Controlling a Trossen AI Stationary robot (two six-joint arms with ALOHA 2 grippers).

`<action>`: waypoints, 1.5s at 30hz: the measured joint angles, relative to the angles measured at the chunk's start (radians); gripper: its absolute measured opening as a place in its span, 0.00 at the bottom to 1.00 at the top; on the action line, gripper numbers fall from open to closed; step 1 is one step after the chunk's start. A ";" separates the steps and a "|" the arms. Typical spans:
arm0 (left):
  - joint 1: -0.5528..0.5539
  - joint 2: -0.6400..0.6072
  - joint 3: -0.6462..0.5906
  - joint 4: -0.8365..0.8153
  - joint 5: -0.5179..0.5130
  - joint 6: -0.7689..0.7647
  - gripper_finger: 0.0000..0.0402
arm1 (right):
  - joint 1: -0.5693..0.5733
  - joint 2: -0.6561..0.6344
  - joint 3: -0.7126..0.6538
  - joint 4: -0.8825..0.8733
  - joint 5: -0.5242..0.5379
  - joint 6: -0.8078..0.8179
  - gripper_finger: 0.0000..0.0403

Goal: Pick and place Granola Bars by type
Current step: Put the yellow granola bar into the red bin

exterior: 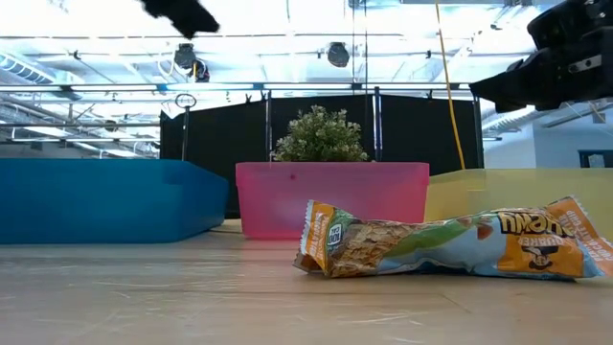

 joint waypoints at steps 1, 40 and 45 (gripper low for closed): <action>0.009 -0.092 -0.093 0.083 0.040 -0.013 0.20 | 0.000 0.000 0.000 0.000 0.000 0.015 0.00; 0.063 -0.833 -0.998 0.704 -0.222 -0.089 0.08 | 0.023 0.206 0.078 0.163 0.076 -0.078 0.00; 0.064 -0.833 -0.998 0.721 -0.394 -0.141 0.12 | 0.105 0.484 0.338 -0.068 0.147 -0.052 0.00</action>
